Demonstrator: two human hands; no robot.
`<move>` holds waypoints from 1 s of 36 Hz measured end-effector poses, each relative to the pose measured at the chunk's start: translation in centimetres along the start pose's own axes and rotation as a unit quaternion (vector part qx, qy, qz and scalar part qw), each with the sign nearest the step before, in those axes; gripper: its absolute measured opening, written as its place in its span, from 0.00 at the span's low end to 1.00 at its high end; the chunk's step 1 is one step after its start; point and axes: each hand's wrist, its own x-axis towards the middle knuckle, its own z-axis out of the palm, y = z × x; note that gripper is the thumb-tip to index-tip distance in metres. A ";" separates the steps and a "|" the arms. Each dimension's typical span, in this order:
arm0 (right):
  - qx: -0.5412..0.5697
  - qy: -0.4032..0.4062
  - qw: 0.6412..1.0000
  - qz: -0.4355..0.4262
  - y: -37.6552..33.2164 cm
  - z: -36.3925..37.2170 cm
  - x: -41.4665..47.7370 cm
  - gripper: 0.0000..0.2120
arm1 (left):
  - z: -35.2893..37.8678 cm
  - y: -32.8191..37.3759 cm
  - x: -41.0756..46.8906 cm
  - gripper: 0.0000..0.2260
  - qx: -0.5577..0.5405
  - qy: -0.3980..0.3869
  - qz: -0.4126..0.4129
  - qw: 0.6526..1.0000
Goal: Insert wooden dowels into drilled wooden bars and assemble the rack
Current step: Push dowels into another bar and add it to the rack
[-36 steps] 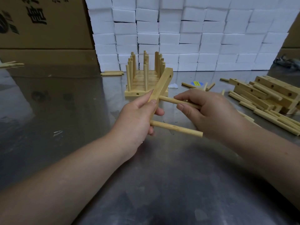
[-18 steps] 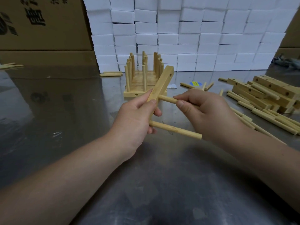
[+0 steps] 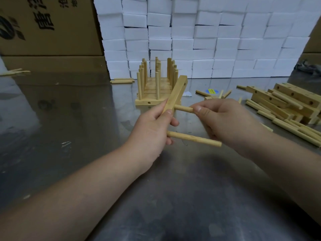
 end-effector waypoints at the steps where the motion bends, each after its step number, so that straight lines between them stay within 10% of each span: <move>1: -0.032 -0.002 0.999 0.005 0.0 -0.2 0.1 0.12 | 0.0 -0.1 0.1 0.15 0.004 0.005 0.003 1.000; 8: -0.233 0.160 0.952 0.117 2.0 -5.6 2.8 0.16 | -1.2 -0.4 1.4 0.13 -0.041 0.092 -0.058 0.993; 12: -0.437 0.049 0.868 0.231 4.3 -6.7 3.9 0.13 | -1.2 -0.4 1.3 0.12 -0.046 0.092 -0.062 0.993; 36: -0.465 -0.029 0.845 0.264 5.3 -6.0 3.6 0.04 | -1.1 -0.9 1.0 0.15 -0.003 0.046 -0.041 0.998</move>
